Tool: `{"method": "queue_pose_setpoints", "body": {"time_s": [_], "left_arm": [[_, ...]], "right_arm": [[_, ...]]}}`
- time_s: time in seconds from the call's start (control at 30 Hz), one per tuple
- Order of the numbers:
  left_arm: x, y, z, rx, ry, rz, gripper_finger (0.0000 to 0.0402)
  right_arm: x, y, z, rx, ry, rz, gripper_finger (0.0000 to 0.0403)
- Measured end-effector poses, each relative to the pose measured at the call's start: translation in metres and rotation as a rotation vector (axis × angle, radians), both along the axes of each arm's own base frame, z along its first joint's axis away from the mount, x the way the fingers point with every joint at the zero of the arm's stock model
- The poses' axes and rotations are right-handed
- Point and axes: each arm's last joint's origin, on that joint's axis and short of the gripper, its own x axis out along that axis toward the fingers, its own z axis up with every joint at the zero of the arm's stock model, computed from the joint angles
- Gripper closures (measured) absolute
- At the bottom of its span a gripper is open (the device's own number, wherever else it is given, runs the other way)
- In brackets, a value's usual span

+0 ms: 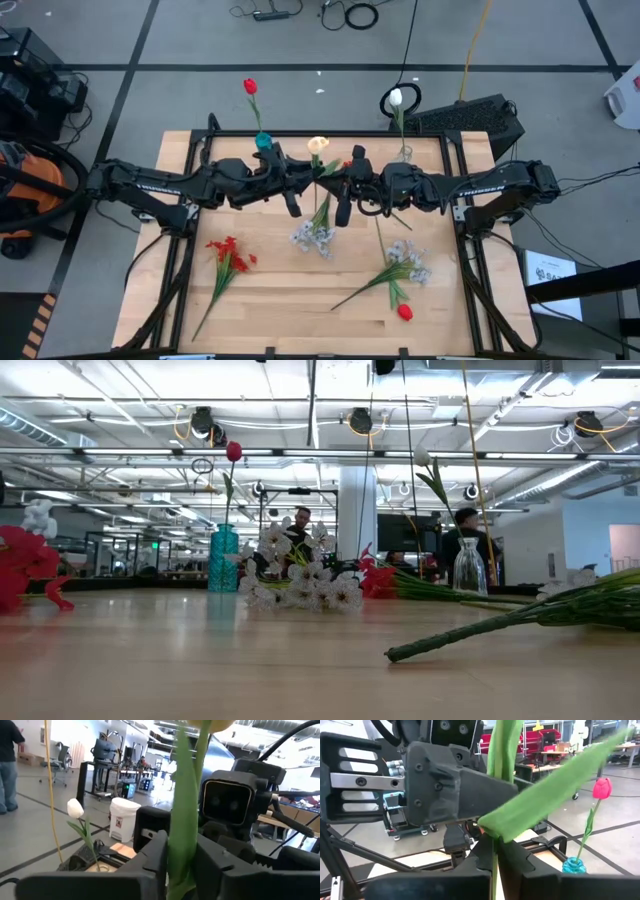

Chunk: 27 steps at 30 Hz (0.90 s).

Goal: Sort flowers into vase by color
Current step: Put the yellow flower into the transparent vase

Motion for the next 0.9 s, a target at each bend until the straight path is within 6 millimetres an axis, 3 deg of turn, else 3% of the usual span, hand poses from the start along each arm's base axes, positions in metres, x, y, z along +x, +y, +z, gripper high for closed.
{"method": "queue_pose_setpoints", "body": {"time_s": [0.17, 0.3, 0.73, 0.9], "left_arm": [[-0.005, 0.000, 0.004, 0.058, 0.005, 0.009, 0.0302], [-0.018, 0.002, 0.013, 0.068, 0.013, 0.010, 0.0301], [-0.080, 0.006, 0.024, 0.091, 0.213, 0.009, 0.0302], [-0.092, 0.006, 0.021, 0.098, 0.275, -0.001, 0.0302]], "right_arm": [[-0.007, -0.002, 0.005, -0.004, 0.002, -0.048, 0.0399], [-0.024, -0.005, 0.015, -0.003, 0.037, -0.110, 0.0399], [-0.106, -0.017, 0.027, 0.088, 0.267, -0.330, 0.0402], [-0.144, -0.022, 0.011, 0.146, 0.261, -0.460, 0.0402]]}}
